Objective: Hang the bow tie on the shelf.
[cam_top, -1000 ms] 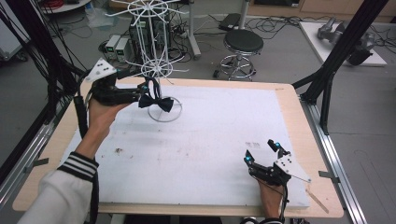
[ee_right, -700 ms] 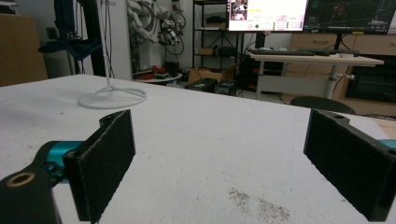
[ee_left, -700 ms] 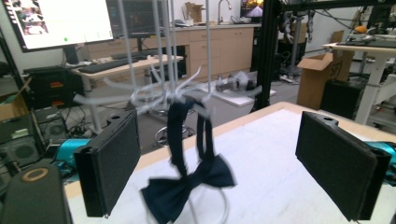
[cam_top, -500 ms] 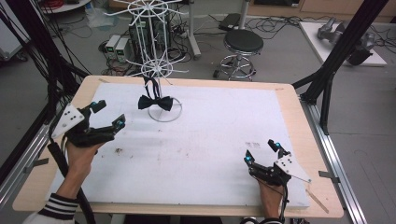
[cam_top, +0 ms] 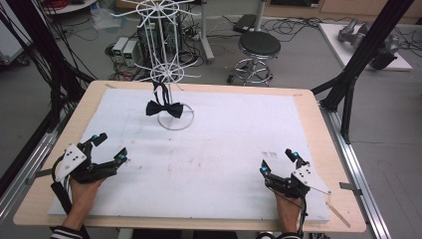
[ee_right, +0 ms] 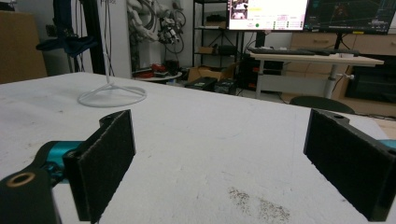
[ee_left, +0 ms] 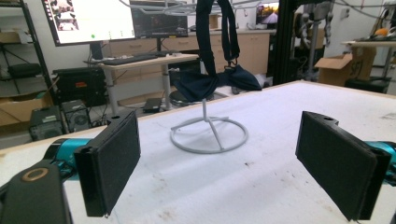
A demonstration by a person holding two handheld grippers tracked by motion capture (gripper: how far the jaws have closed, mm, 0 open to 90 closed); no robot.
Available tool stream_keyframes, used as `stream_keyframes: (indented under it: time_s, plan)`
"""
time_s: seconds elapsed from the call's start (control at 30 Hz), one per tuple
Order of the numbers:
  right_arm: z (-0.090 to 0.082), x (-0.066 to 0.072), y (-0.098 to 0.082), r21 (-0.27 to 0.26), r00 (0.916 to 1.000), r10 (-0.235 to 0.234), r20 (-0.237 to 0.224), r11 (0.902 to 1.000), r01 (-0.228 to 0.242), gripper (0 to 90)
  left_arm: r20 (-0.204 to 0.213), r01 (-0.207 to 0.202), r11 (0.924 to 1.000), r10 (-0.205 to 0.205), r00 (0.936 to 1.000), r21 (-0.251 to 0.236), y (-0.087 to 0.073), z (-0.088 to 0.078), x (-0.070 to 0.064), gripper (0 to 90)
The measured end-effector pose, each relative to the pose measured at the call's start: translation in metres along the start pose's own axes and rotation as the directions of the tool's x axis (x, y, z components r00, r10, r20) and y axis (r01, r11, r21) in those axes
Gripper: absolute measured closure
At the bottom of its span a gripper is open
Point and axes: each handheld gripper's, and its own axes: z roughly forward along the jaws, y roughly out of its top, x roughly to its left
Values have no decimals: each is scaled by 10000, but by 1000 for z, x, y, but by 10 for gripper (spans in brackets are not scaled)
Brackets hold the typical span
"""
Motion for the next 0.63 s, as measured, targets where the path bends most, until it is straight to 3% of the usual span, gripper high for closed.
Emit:
stream_keyframes:
  time_s: [0.13,0.27,0.63]
  plan:
    - [0,0,0,14,10000,-25,3,10000,25,80,-5,61,9998,-61,10000,-180,-13,-1,0,146]
    - [0,0,0,10,10000,-27,17,10000,27,80,-84,391,9991,-393,9992,-168,-29,-1,1,146]
    - [-1,-1,0,-74,10000,-16,2,10000,16,80,-309,373,9989,-382,9988,-297,-31,-2,0,148]
